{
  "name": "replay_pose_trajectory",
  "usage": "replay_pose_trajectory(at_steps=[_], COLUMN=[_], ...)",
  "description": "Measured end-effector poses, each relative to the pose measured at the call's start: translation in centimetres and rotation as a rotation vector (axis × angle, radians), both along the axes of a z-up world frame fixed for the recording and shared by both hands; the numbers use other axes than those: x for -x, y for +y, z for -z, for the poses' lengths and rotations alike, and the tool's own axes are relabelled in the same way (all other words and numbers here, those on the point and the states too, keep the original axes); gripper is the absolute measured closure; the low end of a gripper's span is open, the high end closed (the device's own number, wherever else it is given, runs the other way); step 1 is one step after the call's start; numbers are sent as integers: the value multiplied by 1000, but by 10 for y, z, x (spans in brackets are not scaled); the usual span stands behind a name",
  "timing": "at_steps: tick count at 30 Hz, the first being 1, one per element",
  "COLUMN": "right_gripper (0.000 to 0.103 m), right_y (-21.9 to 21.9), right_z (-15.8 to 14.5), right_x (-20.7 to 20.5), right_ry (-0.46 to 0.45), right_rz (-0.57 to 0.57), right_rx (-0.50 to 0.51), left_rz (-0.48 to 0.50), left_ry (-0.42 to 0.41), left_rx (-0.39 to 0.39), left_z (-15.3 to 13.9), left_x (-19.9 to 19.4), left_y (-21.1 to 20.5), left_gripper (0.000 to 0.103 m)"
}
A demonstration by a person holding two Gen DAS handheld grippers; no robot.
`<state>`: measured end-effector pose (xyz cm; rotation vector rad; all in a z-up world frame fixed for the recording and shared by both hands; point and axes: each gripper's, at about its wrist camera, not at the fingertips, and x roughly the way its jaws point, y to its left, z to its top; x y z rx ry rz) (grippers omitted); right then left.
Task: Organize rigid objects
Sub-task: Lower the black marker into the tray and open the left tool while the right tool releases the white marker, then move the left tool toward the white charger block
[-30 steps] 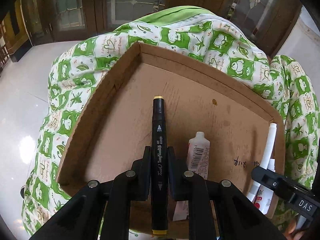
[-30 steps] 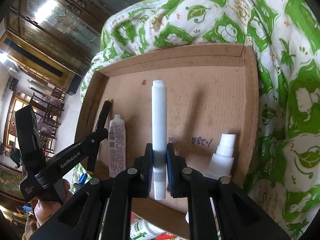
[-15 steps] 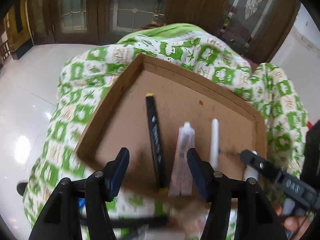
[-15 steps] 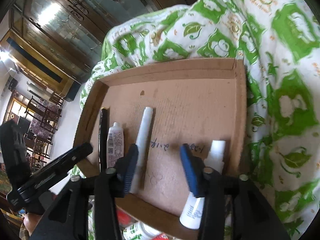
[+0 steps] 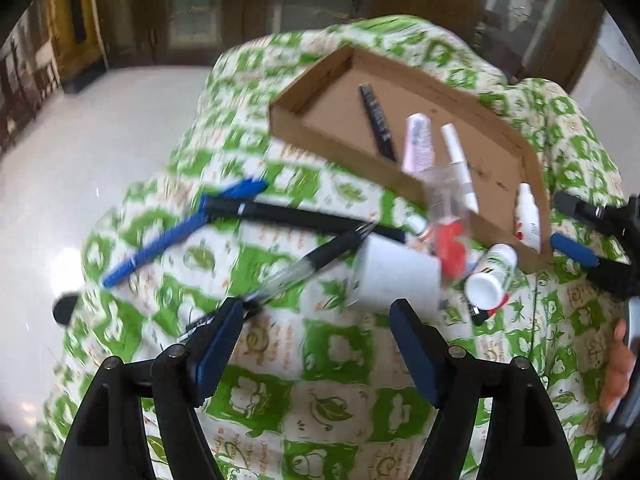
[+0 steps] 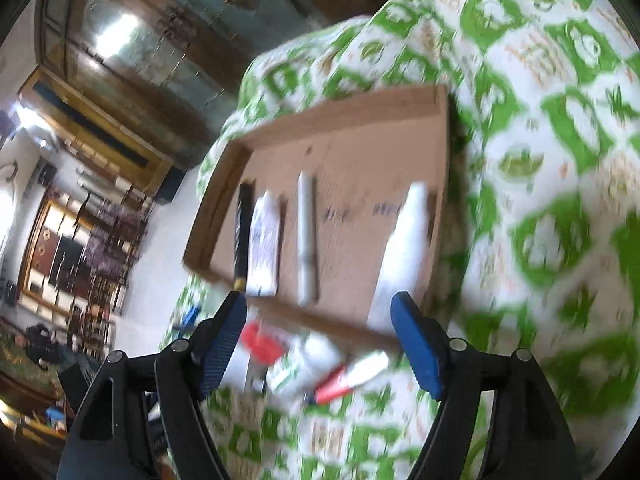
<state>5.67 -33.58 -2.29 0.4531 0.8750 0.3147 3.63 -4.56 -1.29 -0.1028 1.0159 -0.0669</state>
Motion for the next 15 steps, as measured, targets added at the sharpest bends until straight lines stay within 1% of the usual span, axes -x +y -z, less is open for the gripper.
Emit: replay_pose_trajectory(at_steps=[2,5,8,15], right_gripper=[29,29,29,29], right_y=[4,6,9,17], right_z=[3,7,10,16], right_x=[8,17,19,13], right_ry=[12,22,30,44], right_rz=[-27,-41,-43,-53], right_rx=[-1,8,19,30], left_rz=[24,56,92,119], left_ry=[-15,11,18,48], left_rx=[-21,-42,-61,-19], left_z=[0,6,7,12], left_x=[5,7,9,-5], left_y=[-7,-16,-27,-41], left_gripper=[23,23,23,23])
